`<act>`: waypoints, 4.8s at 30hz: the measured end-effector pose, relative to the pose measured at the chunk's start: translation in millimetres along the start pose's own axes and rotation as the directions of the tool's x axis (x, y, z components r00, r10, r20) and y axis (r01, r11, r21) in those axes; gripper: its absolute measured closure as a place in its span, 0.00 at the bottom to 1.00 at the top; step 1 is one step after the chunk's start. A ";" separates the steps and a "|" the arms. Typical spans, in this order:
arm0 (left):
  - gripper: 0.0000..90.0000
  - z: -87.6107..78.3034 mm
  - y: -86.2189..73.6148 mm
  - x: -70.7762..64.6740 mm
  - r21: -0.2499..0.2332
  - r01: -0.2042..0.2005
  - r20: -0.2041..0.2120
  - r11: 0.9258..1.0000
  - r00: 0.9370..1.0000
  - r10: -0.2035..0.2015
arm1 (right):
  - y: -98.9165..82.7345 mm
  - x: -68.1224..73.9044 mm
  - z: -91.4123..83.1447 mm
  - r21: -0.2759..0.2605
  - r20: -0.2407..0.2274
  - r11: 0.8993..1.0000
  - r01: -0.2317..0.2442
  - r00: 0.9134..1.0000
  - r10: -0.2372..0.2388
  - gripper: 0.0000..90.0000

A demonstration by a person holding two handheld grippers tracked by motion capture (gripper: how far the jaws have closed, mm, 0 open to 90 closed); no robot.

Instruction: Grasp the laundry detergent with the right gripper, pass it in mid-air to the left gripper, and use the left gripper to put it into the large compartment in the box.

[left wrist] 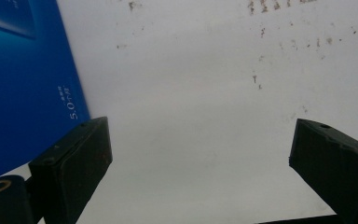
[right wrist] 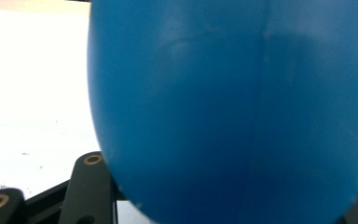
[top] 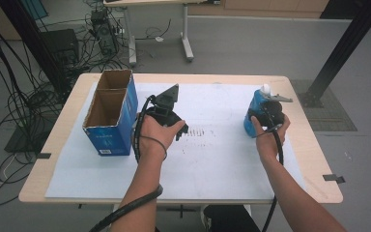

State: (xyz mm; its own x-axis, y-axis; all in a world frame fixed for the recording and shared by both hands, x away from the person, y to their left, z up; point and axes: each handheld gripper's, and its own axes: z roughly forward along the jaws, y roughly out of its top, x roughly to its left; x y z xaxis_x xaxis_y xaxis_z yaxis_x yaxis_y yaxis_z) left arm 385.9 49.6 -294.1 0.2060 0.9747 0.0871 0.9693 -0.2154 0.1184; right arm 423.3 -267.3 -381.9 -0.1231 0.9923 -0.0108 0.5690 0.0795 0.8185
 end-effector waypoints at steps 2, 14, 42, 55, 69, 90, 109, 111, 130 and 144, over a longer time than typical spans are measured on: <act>0.07 -0.5 0.2 -0.4 -0.005 0.003 0.002 1.000 1.000 -0.003 | 0.1 0.0 0.1 -0.001 0.000 1.000 -0.001 1.000 0.001 0.48; 0.07 -3.3 -0.9 0.9 -0.009 0.006 -0.003 1.000 1.000 -0.006 | 0.3 0.0 0.0 0.001 0.002 1.000 -0.001 1.000 0.001 0.48; 0.07 -11.7 -1.9 2.7 -0.020 0.004 -0.013 1.000 1.000 -0.004 | 0.5 -1.6 -0.3 0.003 -0.007 1.000 0.003 1.000 -0.003 0.48; 0.07 -20.6 -2.5 4.6 -0.034 -0.018 -0.007 0.999 1.000 0.018 | 3.2 -3.3 -1.7 0.022 -0.017 1.000 -0.007 1.000 0.007 0.48; 0.07 -42.4 -2.9 2.1 -0.071 -0.070 -0.014 0.995 0.997 0.070 | 23.7 -7.7 -16.3 0.012 -0.060 1.000 0.021 0.998 -0.020 0.48; 0.07 -107.1 -2.6 9.8 -0.174 -0.257 -0.030 0.951 0.966 0.256 | 71.1 0.2 -42.4 0.065 -0.264 0.986 0.156 0.955 -0.134 0.48; 0.06 -149.6 5.1 13.4 -0.198 -0.453 -0.051 0.869 0.890 0.453 | 100.1 36.4 -52.1 0.016 -0.500 0.944 0.331 0.820 -0.279 0.48; 0.06 -151.9 6.6 13.6 -0.194 -0.471 -0.055 0.860 0.881 0.470 | 101.0 43.2 -51.6 0.011 -0.533 0.934 0.356 0.793 -0.296 0.48; 0.06 -170.8 12.8 15.5 -0.187 -0.646 -0.053 0.740 0.759 0.649 | 87.9 111.8 -42.1 -0.111 -0.760 0.832 0.543 0.493 -0.423 0.48; 0.06 -174.3 6.7 6.3 -0.156 -0.748 -0.031 0.645 0.657 0.754 | 75.3 146.6 -51.5 -0.236 -0.848 0.787 0.571 0.275 -0.454 0.48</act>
State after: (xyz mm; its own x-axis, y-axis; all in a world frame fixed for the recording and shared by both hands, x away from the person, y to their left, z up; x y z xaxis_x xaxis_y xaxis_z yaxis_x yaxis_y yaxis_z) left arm 370.3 43.8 -120.4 0.8616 0.4756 0.1775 0.4503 -0.8774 0.1656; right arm 406.2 -120.7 -292.3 -0.9812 0.1563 0.1128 0.1855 0.6065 0.7731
